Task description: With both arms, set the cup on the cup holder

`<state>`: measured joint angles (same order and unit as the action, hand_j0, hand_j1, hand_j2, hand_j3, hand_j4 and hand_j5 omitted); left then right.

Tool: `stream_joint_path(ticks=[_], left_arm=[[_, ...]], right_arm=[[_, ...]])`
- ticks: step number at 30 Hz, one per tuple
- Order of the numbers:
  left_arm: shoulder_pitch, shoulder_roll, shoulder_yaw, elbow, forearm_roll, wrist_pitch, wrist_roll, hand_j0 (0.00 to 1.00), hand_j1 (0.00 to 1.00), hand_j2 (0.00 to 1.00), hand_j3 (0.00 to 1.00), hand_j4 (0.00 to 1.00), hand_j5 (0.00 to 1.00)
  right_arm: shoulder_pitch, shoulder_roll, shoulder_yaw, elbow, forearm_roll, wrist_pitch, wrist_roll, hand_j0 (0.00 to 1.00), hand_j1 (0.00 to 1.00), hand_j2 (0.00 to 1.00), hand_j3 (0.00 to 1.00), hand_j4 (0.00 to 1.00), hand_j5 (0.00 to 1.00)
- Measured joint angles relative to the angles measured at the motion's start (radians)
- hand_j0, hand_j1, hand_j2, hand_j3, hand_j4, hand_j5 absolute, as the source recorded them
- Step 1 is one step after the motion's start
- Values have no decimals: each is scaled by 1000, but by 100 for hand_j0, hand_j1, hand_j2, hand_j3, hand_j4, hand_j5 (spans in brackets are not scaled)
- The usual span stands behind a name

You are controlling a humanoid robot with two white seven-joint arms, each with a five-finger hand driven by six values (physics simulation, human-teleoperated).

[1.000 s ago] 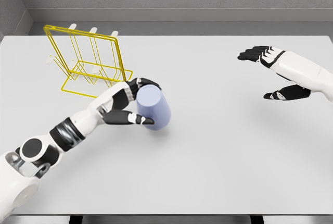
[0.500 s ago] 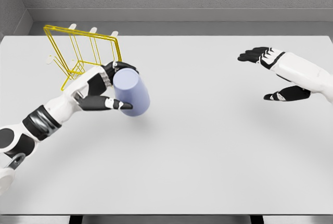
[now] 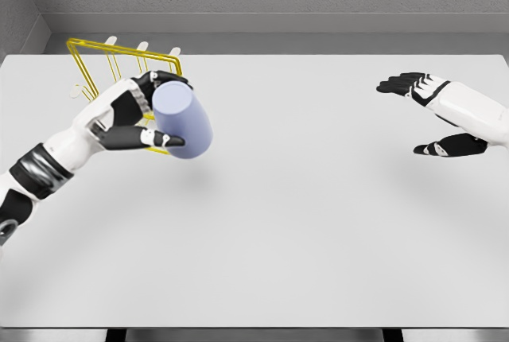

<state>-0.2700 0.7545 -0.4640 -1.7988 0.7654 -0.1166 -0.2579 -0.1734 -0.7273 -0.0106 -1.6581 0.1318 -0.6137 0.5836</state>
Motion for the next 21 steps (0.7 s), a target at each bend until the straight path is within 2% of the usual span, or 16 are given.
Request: stream_joint_path(ticks=[10, 21], left_arm=[[-5, 18, 42, 19, 27, 1, 0, 62, 62, 62, 62, 62, 62], [-40, 17, 52, 92, 36, 2, 0, 62, 62, 62, 62, 62, 62]], right_arm=[[0, 1, -1, -23, 1, 0, 0, 100, 100, 100, 100, 100, 100], [0, 1, -2, -26, 1, 0, 0, 100, 100, 100, 100, 100, 100]])
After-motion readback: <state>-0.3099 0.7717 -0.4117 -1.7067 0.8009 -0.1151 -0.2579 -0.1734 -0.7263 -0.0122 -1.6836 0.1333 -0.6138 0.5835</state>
